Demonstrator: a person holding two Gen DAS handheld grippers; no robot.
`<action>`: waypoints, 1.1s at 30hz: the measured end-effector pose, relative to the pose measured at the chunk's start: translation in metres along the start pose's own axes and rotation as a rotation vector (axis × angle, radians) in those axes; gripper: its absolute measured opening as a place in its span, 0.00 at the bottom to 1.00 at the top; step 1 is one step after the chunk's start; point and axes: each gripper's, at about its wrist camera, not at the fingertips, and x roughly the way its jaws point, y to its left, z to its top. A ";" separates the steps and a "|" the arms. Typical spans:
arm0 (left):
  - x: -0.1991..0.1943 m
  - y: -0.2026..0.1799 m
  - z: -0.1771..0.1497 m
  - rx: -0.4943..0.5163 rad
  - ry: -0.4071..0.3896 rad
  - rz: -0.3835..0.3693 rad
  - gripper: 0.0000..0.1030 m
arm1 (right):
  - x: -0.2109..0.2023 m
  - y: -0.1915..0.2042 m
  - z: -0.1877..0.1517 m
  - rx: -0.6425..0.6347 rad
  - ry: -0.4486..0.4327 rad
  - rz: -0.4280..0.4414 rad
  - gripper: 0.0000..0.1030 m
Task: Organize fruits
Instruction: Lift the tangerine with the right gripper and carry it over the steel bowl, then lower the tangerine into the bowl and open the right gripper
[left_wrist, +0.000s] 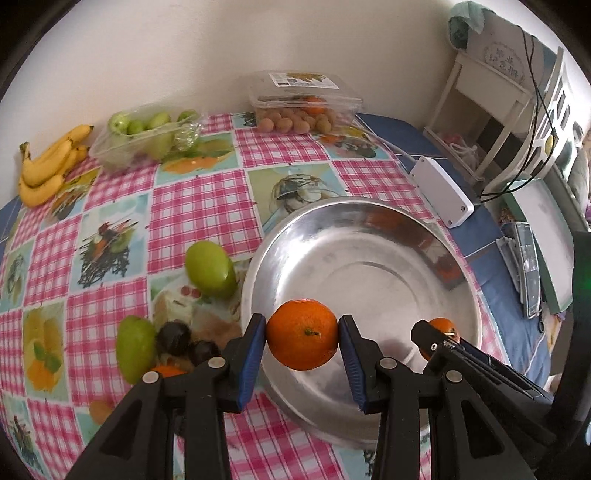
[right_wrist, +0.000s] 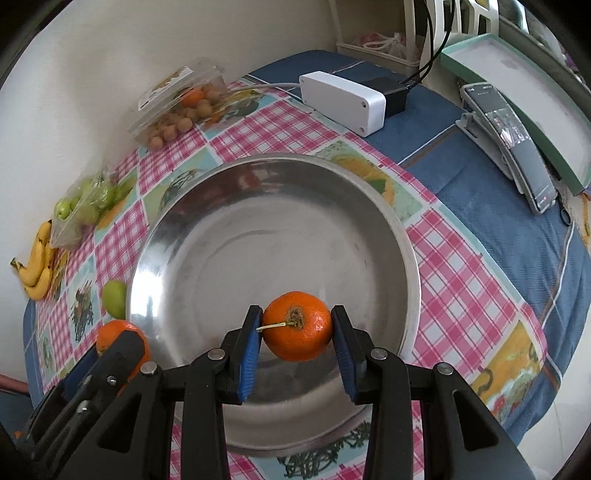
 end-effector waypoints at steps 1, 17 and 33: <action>0.003 -0.001 0.001 0.000 0.002 -0.007 0.42 | 0.002 0.000 0.002 0.002 0.001 -0.005 0.38; 0.033 -0.005 0.011 0.017 0.023 -0.020 0.42 | 0.021 0.001 0.016 0.017 0.002 -0.053 0.38; 0.032 -0.006 0.012 0.032 0.025 -0.017 0.47 | 0.019 0.005 0.018 0.010 -0.020 -0.069 0.40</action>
